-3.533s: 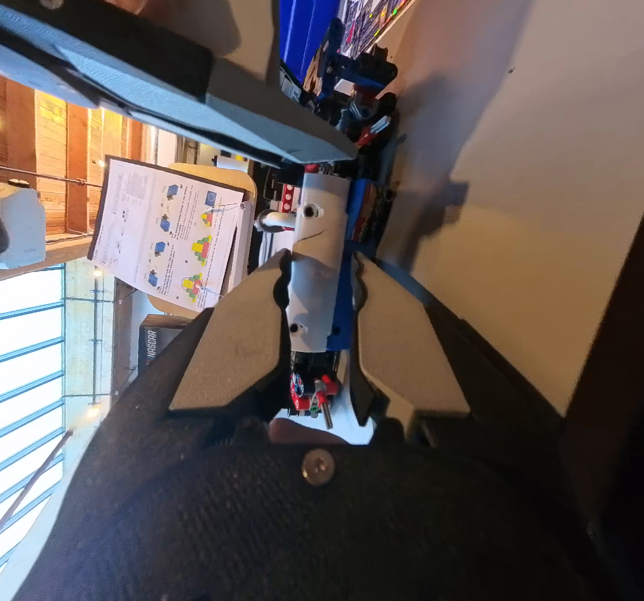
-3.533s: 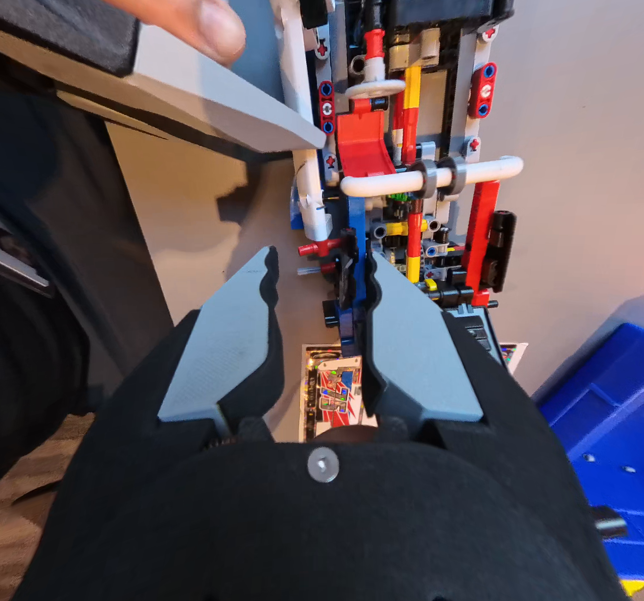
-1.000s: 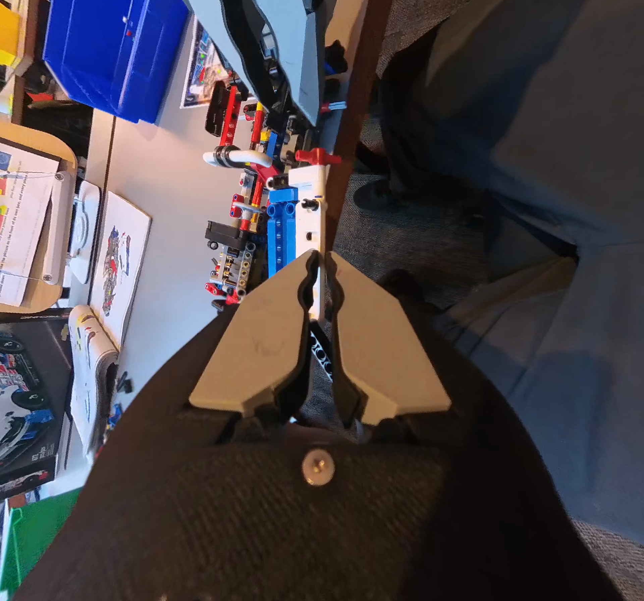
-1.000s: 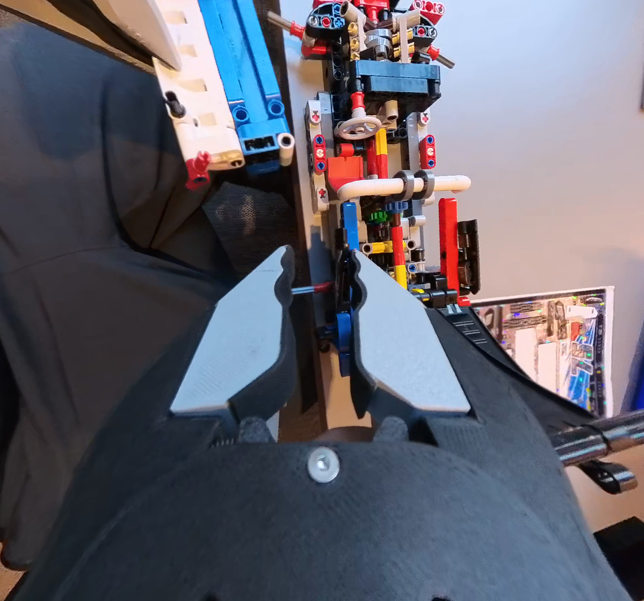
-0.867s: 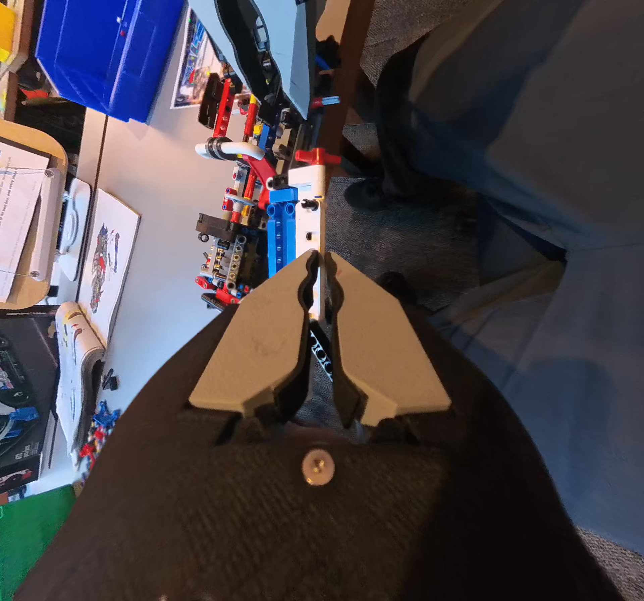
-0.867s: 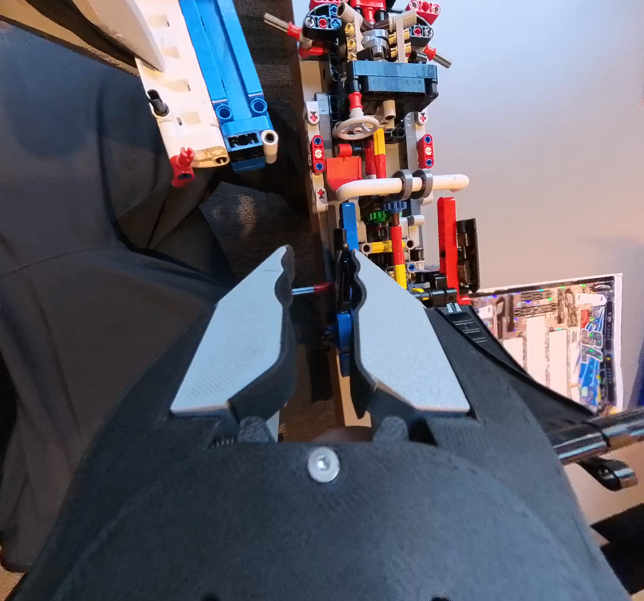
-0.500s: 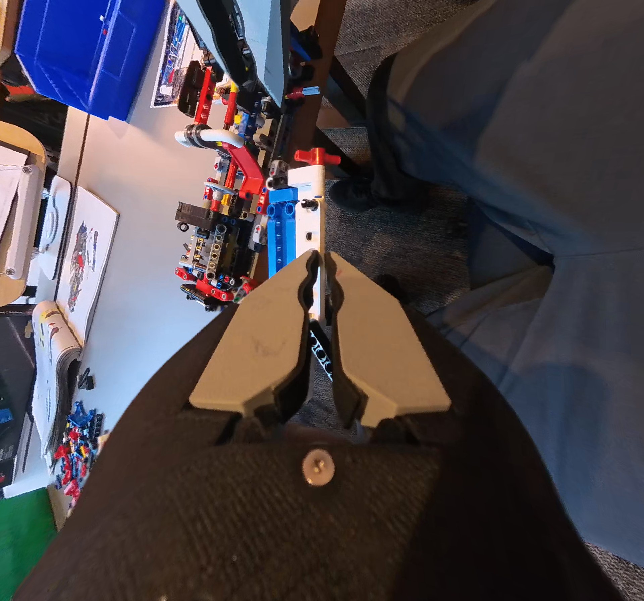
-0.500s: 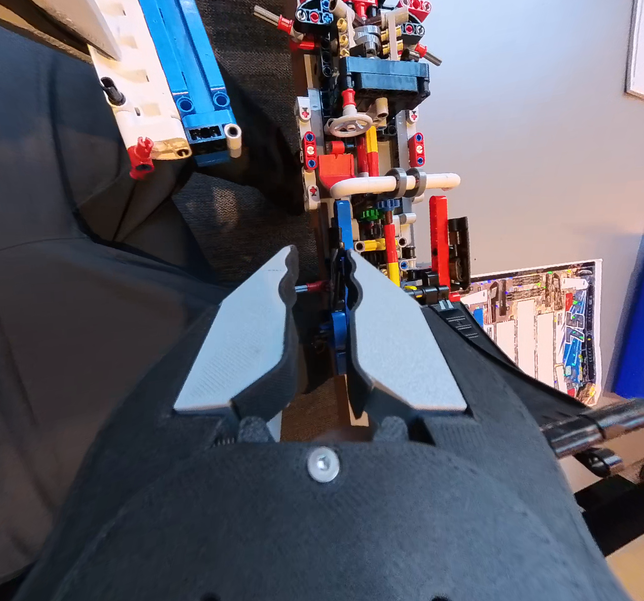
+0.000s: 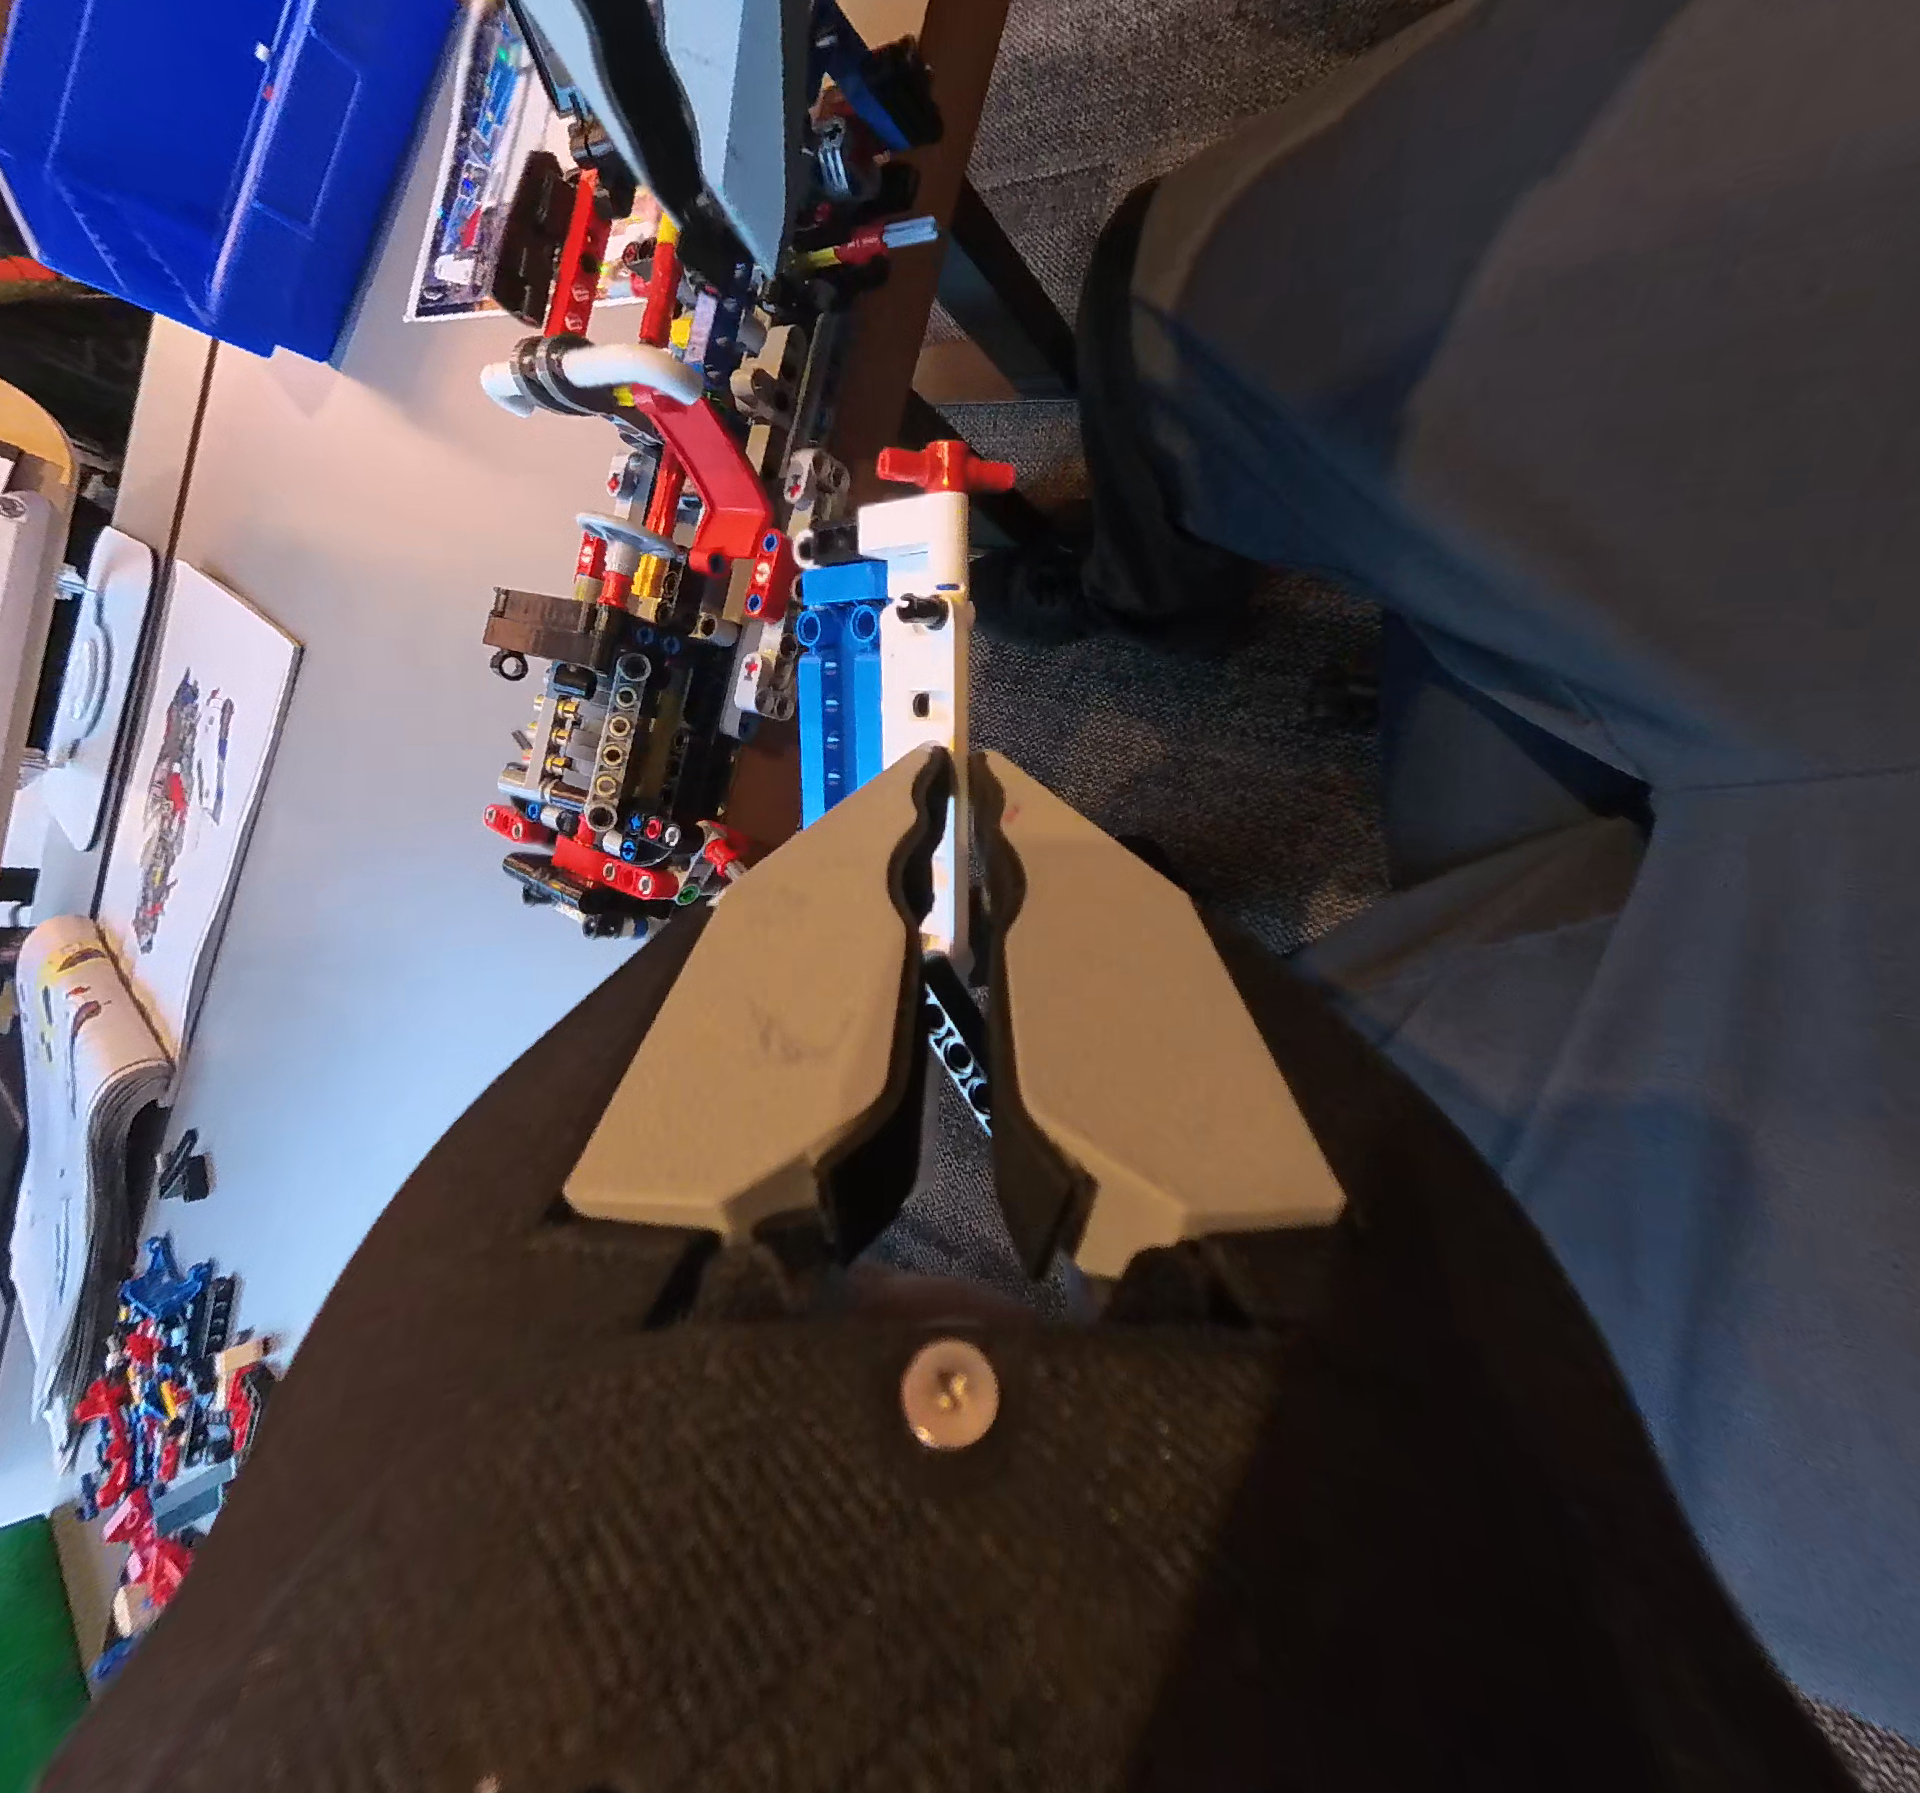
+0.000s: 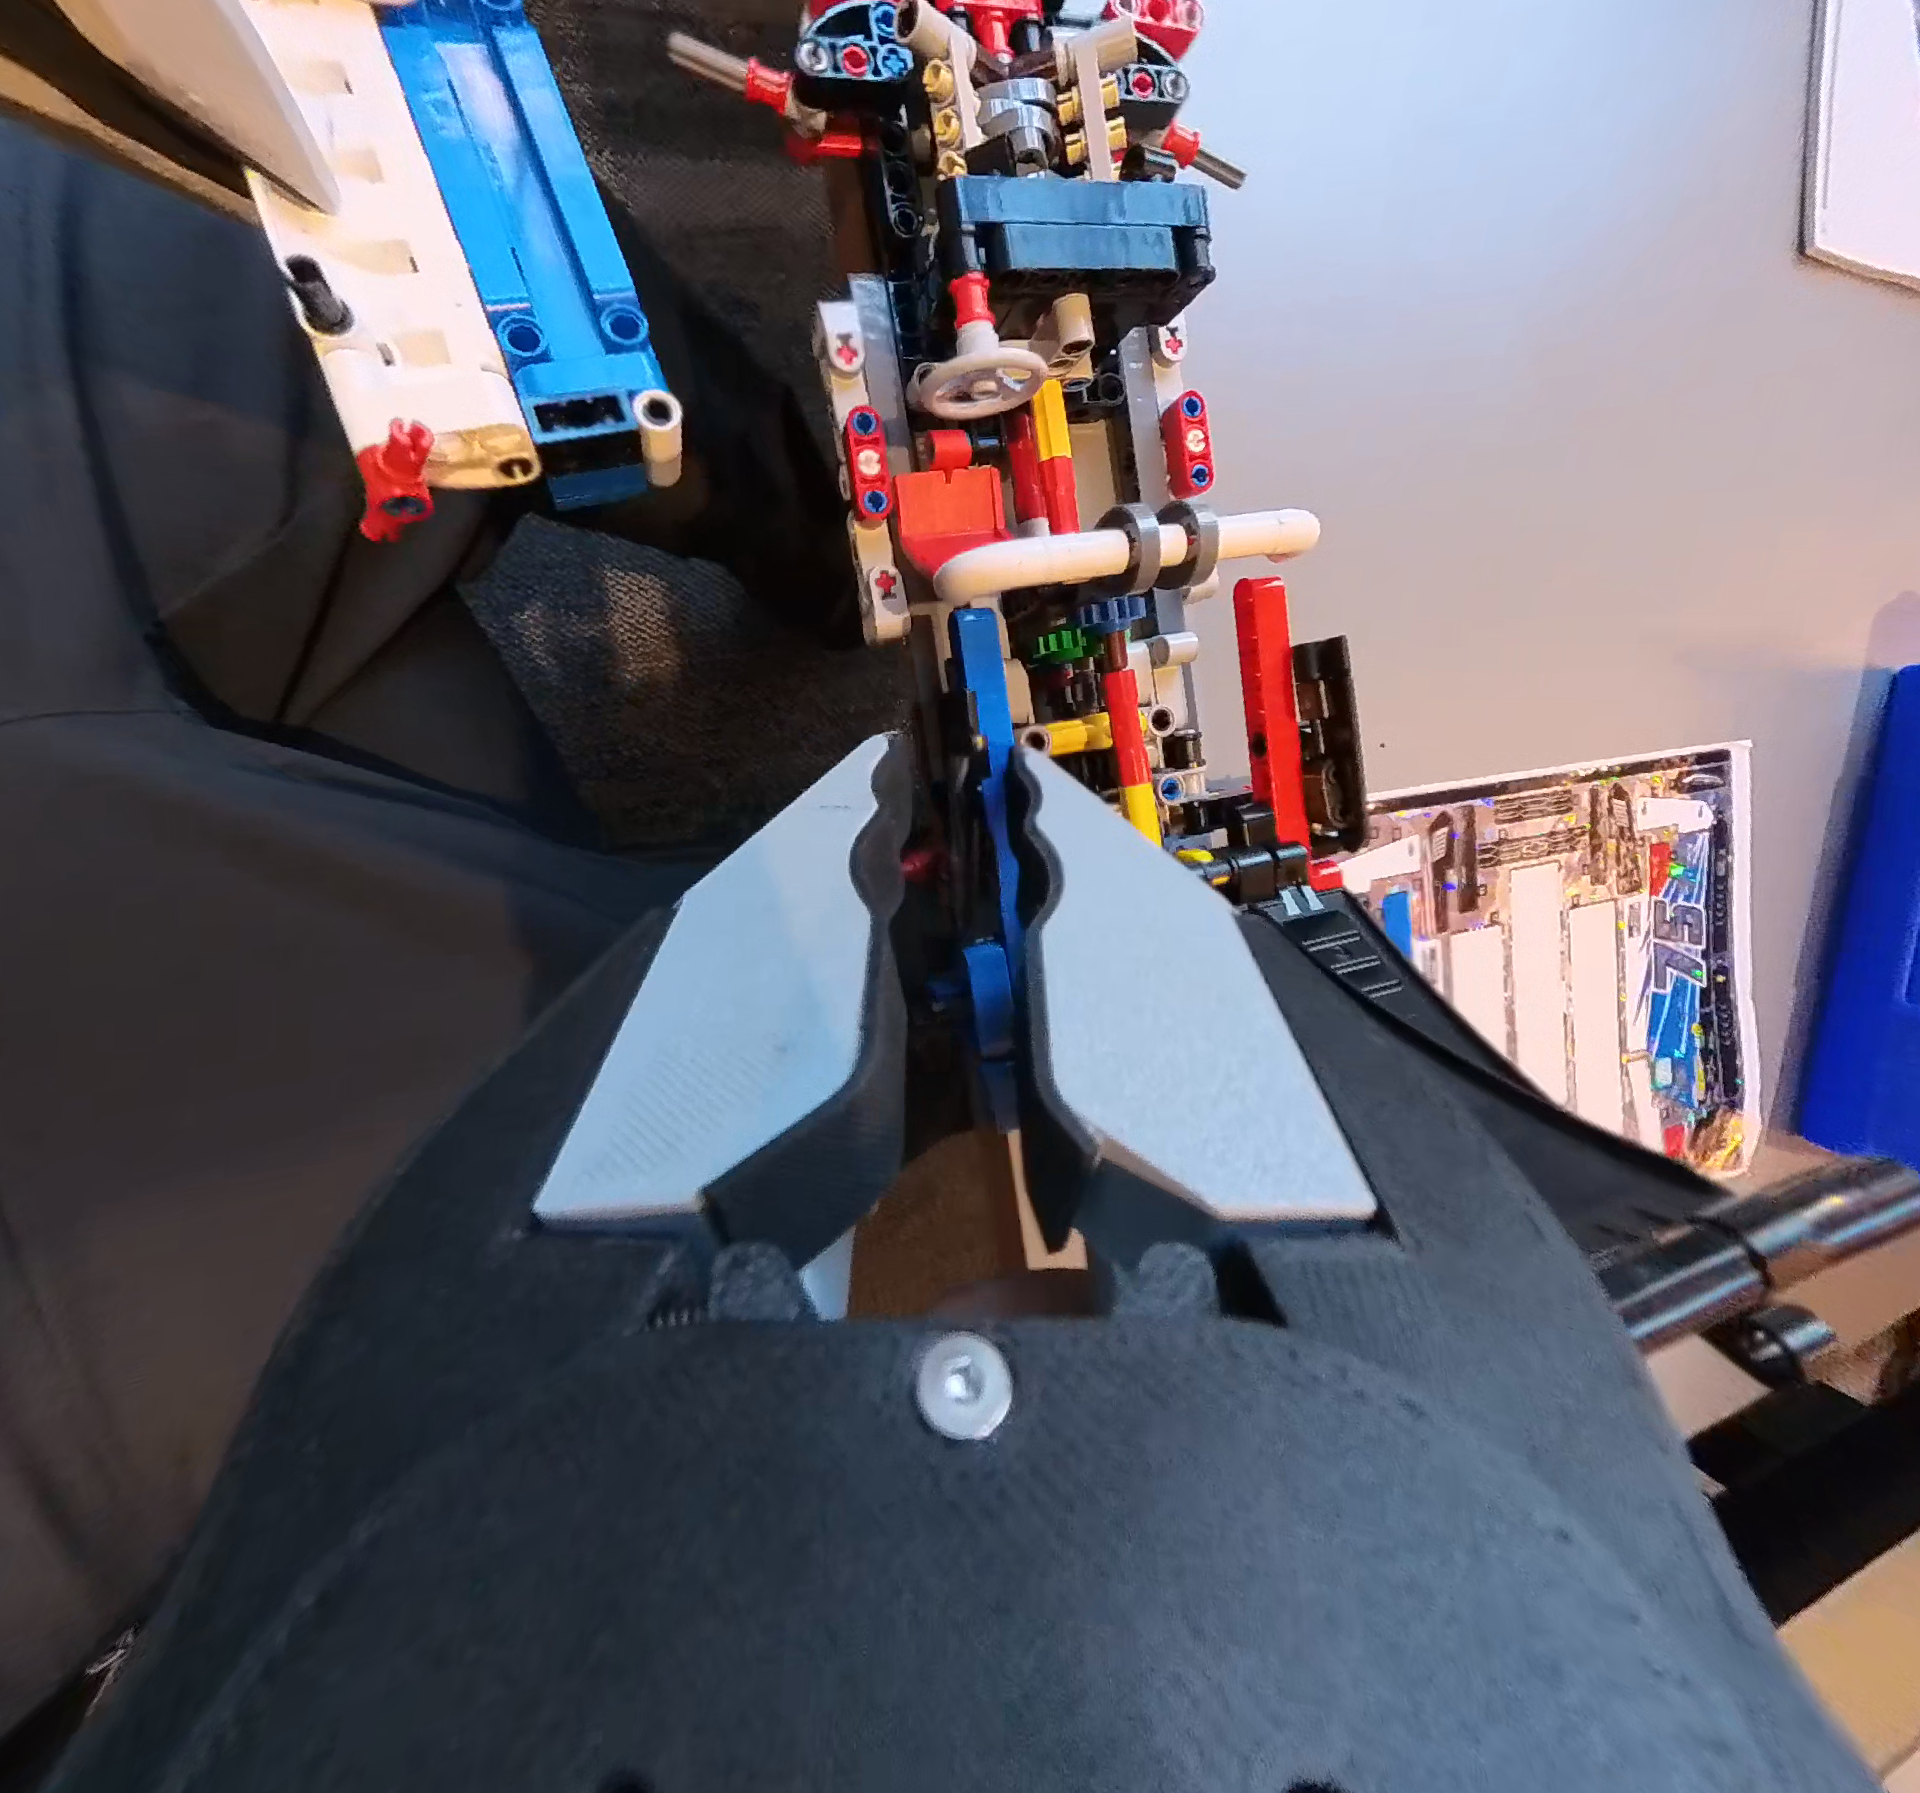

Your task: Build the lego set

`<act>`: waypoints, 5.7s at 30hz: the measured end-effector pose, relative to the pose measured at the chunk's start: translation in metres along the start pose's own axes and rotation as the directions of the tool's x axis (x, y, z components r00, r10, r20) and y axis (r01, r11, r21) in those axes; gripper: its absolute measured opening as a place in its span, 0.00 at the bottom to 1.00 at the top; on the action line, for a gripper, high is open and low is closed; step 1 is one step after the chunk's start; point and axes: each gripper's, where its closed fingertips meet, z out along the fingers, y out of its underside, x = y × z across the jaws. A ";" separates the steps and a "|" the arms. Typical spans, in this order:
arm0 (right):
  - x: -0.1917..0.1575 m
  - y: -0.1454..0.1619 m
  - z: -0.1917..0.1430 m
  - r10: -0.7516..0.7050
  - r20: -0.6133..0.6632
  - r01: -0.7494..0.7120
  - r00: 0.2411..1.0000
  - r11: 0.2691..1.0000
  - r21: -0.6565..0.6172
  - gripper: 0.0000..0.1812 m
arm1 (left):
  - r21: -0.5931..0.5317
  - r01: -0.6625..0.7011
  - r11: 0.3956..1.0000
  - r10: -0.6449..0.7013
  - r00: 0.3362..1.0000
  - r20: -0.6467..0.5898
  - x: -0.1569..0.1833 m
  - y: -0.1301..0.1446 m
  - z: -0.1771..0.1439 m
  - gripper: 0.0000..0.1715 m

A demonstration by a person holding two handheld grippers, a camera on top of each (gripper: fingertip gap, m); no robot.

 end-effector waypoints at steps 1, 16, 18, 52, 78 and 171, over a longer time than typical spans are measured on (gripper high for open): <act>0.001 0.000 0.000 0.001 -0.002 -0.001 1.000 1.000 -0.005 0.11 | 0.000 -0.001 1.000 0.001 1.000 -0.002 0.000 0.000 0.001 0.00; -0.076 0.000 -0.034 -0.042 0.023 0.032 0.999 0.950 0.312 0.20 | 0.012 0.006 1.000 -0.003 0.953 -0.303 0.020 -0.030 0.025 0.00; -0.085 0.005 -0.026 -0.047 0.010 0.041 0.999 0.942 0.332 0.21 | 0.012 0.023 1.000 -0.017 0.926 -0.376 0.025 -0.034 0.029 0.00; -0.112 0.003 -0.036 -0.166 -0.048 0.167 0.985 0.840 0.516 0.13 | 0.033 0.319 0.947 -0.169 0.583 -0.795 0.056 -0.058 0.011 0.01; -0.113 0.004 -0.017 0.034 0.285 -0.188 0.958 0.825 0.533 0.08 | 0.022 0.389 0.921 -0.250 0.633 -0.733 0.043 -0.052 0.015 0.03; -0.096 0.002 0.002 0.527 0.734 -0.871 0.429 0.457 0.180 0.08 | 0.032 -0.294 0.955 0.253 0.868 0.428 0.044 -0.053 0.053 0.14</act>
